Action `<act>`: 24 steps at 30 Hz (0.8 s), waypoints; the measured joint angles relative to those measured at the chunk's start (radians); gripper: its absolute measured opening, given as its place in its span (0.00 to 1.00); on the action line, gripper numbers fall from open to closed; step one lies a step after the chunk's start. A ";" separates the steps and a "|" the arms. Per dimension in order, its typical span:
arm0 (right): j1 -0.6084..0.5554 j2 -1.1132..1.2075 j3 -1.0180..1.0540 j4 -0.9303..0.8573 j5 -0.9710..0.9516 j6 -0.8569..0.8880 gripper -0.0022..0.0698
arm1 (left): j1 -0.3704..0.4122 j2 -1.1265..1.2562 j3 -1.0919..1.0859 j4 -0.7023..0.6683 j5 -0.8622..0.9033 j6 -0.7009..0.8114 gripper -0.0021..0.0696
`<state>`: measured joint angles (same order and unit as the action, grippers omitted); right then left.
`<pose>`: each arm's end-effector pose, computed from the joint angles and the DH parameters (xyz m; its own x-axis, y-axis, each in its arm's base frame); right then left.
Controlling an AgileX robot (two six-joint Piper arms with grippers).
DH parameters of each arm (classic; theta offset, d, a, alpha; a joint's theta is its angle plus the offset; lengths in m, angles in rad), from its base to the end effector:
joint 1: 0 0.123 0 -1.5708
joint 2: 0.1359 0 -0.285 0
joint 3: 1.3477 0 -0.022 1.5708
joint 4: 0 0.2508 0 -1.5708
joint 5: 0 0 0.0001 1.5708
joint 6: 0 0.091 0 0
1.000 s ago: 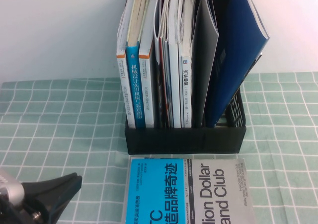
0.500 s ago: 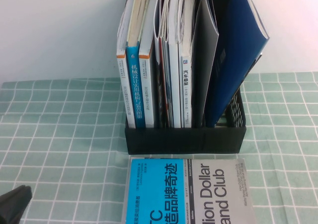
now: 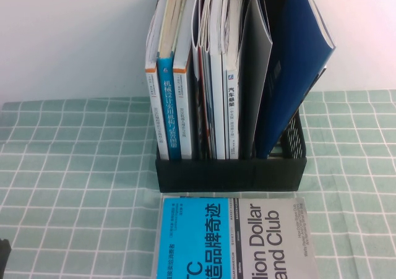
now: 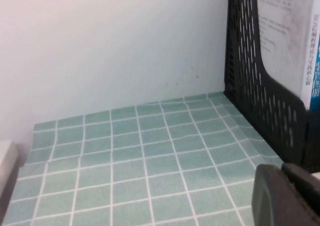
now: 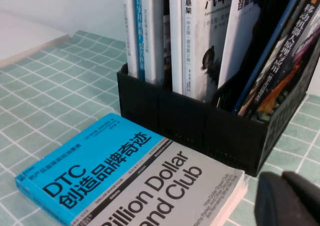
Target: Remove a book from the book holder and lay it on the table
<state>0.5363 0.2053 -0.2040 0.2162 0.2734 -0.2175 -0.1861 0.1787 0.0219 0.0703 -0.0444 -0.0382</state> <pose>0.0564 0.0397 0.2453 -0.1500 -0.0997 -0.9836 -0.5605 0.8282 0.0015 0.0702 -0.0135 0.1983 -0.0618 0.0442 -0.9971 0.1902 0.9812 0.0317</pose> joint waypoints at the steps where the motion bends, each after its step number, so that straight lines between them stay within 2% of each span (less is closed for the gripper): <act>1: 0.000 0.000 0.001 0.000 0.000 0.000 0.03 | 0.002 -0.013 0.000 -0.001 0.021 0.003 0.03; 13: 0.000 0.000 0.002 0.000 0.000 0.000 0.03 | 0.004 -0.187 0.002 -0.070 0.361 0.007 0.03; 24: 0.000 0.000 0.002 0.000 0.000 0.000 0.03 | 0.072 -0.190 0.002 -0.084 0.379 0.007 0.03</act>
<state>0.5363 0.2053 -0.2015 0.2162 0.2730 -0.2175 -0.1143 -0.0111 0.0242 -0.0132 0.3347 -0.0315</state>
